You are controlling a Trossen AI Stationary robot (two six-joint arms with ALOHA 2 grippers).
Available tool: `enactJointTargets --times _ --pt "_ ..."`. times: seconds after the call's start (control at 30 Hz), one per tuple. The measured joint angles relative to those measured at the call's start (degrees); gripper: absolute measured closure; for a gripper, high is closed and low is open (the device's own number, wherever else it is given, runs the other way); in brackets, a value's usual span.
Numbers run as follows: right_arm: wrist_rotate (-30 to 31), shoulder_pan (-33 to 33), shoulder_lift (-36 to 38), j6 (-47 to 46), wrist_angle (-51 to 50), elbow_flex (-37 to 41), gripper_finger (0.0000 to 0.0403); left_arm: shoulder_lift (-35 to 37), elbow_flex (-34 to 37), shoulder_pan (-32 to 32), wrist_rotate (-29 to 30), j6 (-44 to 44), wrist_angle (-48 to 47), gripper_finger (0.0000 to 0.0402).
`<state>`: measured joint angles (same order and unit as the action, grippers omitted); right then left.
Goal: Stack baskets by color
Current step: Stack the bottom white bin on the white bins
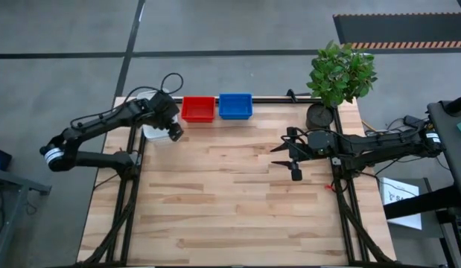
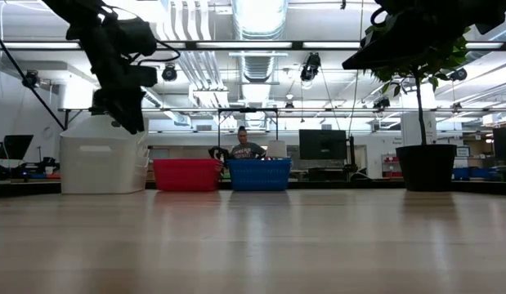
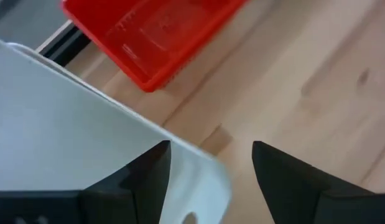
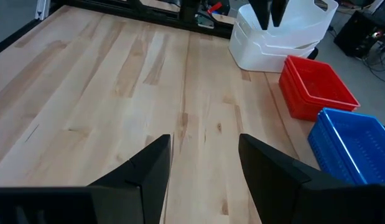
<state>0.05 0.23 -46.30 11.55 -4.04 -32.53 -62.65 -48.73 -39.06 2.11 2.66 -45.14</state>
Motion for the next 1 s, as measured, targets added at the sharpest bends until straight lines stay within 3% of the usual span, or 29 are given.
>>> enactJointTargets --times 0.23,0.8,1.0 --pt "0.0 0.0 0.0 0.5 0.0 0.0 0.022 0.0 0.2 0.8 5.0 13.6 1.2 0.0196" --pt "0.0 0.0 0.0 0.5 -0.1 0.0 0.022 -5.9 0.0 2.3 8.5 14.6 1.4 0.0266" --pt "0.0 0.0 0.0 0.5 -0.2 0.0 0.022 -5.9 0.0 2.3 8.8 14.8 1.2 0.0309"
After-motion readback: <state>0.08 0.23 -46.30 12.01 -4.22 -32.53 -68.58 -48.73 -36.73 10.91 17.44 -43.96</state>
